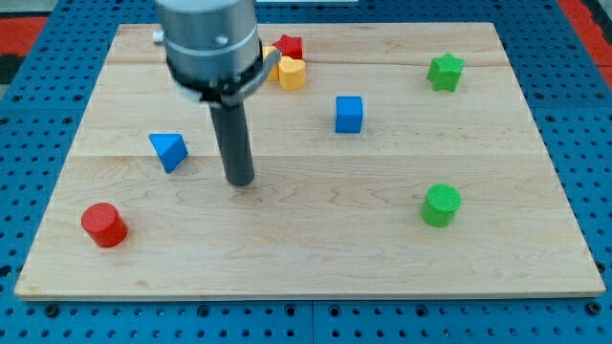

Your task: Point at the red circle

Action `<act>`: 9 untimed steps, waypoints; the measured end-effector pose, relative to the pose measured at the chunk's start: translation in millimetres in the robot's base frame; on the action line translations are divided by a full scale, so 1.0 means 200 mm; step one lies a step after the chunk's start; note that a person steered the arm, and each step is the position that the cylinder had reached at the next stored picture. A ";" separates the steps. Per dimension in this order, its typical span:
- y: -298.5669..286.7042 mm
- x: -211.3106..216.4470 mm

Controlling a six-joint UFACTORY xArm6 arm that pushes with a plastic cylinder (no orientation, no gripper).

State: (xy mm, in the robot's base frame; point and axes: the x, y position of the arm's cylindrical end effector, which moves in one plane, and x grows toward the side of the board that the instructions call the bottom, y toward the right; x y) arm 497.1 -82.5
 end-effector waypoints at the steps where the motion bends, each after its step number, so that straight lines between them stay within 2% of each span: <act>1: -0.01 0.20; 6: -0.02 0.37; 9: -0.56 0.33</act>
State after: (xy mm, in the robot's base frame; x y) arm 563.5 -195.1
